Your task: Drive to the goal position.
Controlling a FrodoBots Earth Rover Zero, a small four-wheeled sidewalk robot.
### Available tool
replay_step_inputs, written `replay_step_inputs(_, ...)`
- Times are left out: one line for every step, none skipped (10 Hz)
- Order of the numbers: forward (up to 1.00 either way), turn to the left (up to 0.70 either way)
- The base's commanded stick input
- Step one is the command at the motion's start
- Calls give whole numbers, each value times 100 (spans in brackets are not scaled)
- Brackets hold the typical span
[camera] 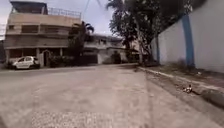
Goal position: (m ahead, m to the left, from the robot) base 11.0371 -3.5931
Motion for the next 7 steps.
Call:
replay_step_inputs(100,0)
replay_step_inputs(100,0)
replay_step_inputs(100,0)
replay_step_inputs(100,0)
replay_step_inputs(100,-1)
replay_step_inputs(100,-7)
replay_step_inputs(100,-38)
